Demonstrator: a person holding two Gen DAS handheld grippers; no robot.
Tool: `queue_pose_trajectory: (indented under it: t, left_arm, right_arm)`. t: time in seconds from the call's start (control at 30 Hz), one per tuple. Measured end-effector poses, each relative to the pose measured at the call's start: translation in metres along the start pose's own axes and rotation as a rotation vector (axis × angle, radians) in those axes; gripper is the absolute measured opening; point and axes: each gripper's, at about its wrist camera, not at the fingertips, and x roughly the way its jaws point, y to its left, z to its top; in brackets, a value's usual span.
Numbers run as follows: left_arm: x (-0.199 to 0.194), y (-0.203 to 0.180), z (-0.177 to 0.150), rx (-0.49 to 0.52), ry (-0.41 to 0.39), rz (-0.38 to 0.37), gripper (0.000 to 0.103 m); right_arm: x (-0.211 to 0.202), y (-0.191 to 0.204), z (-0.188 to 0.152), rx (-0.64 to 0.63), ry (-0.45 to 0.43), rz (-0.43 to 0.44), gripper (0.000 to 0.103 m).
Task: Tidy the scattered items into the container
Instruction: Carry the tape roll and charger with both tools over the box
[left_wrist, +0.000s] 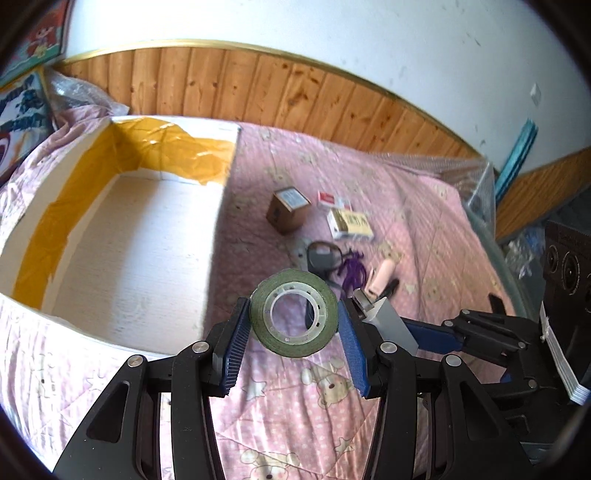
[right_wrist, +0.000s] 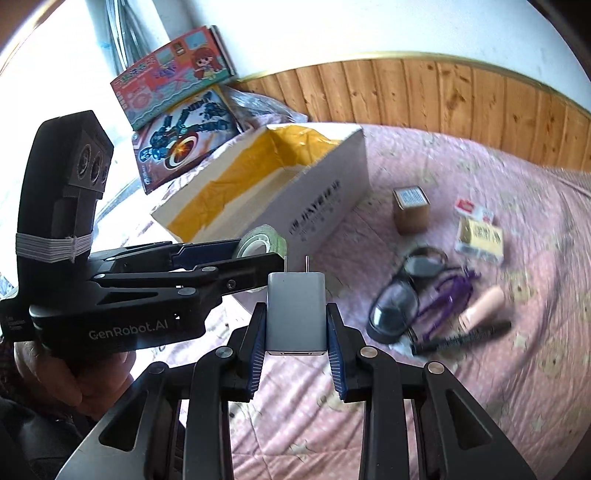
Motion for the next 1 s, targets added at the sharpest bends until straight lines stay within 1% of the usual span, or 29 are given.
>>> queue_pose_trajectory:
  t: [0.37,0.53,1.0]
  left_arm:
    - [-0.029,0.034,0.020,-0.075,-0.071,-0.019,0.049]
    - [-0.036,0.048,0.027,-0.096,-0.087,-0.023,0.049]
    - [-0.044,0.089,0.054,-0.162,-0.114,0.006,0.049]
  right_arm:
    - [0.003,0.033,0.038,-0.068,-0.015,0.010,0.032]
    - [0.009,0.043,0.055,-0.070,-0.014,0.029,0.032]
    - [0.037,0.064,0.095,-0.088,0.005,0.064,0.032]
